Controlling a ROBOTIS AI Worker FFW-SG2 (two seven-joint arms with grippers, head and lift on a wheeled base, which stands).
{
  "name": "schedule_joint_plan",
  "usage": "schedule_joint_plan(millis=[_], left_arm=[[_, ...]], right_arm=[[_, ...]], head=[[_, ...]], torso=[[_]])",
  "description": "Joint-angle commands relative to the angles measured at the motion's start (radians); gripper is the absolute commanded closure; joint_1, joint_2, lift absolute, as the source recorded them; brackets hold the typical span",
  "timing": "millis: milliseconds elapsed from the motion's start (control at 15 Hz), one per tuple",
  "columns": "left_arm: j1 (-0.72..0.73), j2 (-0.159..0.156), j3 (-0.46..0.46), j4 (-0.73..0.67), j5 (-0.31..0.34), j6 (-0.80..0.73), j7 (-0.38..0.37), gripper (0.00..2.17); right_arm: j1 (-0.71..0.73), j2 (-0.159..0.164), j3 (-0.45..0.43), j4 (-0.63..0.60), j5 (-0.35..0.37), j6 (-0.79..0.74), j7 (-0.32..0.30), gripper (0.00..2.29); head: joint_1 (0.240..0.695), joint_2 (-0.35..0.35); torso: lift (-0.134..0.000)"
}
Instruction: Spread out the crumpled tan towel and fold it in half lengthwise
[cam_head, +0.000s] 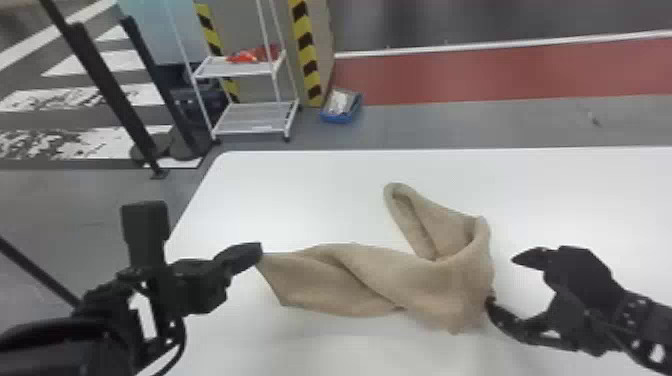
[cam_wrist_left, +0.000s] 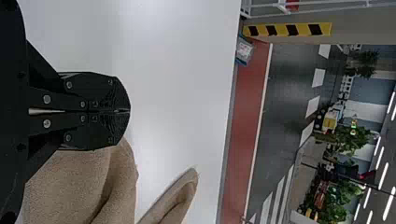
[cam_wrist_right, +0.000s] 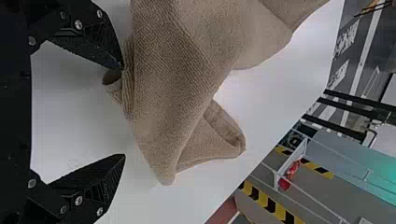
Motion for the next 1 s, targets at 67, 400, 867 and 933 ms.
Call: schedule_joint_plan(millis=[67,400,867,933], left_arm=[[0.002,0.0,0.0,-0.003,-0.005,0.002,0.0,2.14],[0.011,0.0,0.003,-0.011,-0.005,-0.001,-0.003,2.14],[0.017,0.0,0.017,-0.017,-0.005,-0.001,-0.012,2.14],[0.017,0.0,0.02,-0.017,-0.005,-0.001,-0.012,2.14]], right_arm=[[0.001,0.001,0.0,0.016,0.001,0.003,-0.006,0.25],[-0.051,0.001,0.006,0.09,-0.008,0.009,-0.027,0.26],[-0.067,0.001,0.02,0.128,-0.011,-0.01,-0.03,1.24],[-0.065,0.001,0.014,0.128,-0.014,-0.019,-0.03,1.46]], head=[[0.695,0.216],[0.695,0.212],[0.695,0.227],[0.695,0.231]], torso=[[-0.124],[-0.124],[-0.124],[-0.124]])
